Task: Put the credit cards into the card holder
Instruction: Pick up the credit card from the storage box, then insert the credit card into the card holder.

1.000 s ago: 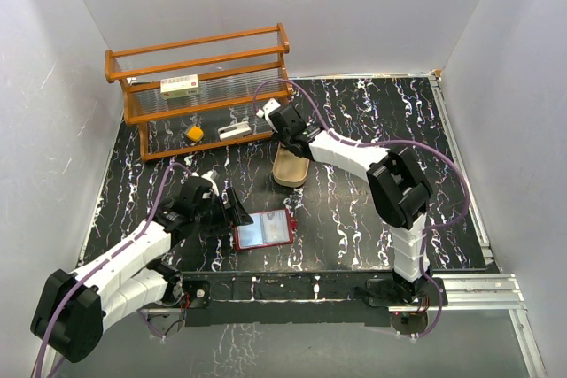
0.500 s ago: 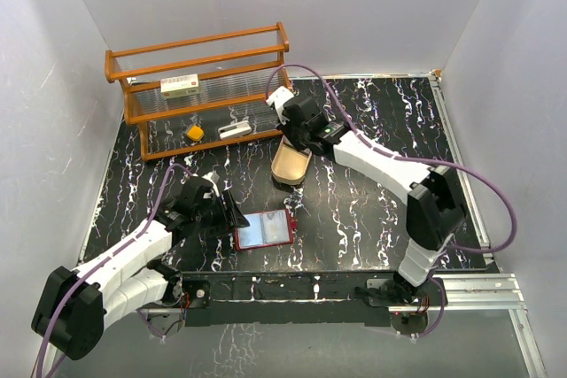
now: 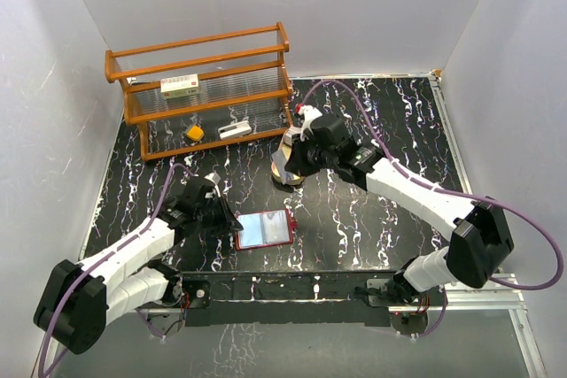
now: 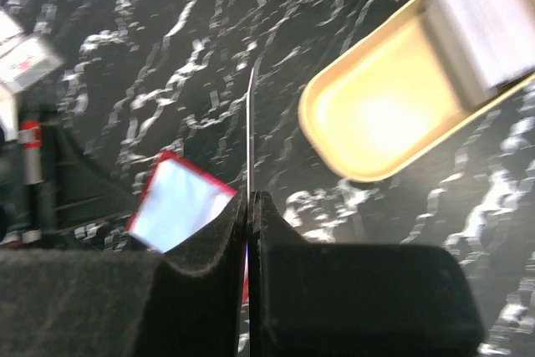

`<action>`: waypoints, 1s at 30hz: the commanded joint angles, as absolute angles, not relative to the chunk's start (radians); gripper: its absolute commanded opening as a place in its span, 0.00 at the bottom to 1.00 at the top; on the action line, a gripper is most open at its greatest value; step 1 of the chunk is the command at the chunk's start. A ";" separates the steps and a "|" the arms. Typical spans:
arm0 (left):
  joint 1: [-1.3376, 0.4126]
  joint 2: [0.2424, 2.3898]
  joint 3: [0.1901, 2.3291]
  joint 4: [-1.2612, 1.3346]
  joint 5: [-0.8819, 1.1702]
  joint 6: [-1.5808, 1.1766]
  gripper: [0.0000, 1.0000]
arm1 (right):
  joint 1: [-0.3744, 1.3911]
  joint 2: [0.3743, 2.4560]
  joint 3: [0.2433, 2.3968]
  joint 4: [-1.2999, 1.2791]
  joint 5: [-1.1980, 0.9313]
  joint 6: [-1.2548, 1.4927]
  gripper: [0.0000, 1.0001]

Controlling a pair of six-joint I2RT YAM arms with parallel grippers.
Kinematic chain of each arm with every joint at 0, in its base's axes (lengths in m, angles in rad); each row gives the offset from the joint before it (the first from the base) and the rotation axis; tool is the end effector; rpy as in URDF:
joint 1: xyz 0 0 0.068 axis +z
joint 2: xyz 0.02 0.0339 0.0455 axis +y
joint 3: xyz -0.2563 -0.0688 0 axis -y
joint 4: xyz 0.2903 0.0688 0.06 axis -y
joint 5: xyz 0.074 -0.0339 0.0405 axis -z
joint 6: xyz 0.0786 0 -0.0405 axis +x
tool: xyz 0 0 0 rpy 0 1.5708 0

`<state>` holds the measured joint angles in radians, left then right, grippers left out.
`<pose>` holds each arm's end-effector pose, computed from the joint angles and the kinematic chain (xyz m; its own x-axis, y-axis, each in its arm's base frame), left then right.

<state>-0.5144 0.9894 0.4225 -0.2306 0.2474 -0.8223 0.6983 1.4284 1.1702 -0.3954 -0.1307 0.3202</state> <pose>0.2180 -0.1453 0.1149 -0.8826 -0.3172 -0.3469 -0.0305 0.7751 -0.6311 0.3000 0.2652 0.2587 -0.6676 -0.1530 -0.7286 -0.5337 0.7807 0.3251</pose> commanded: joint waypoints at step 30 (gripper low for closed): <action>-0.518 1.091 0.398 -0.262 0.196 -0.825 0.01 | 0.870 1.575 0.805 -0.037 -0.296 0.772 0.00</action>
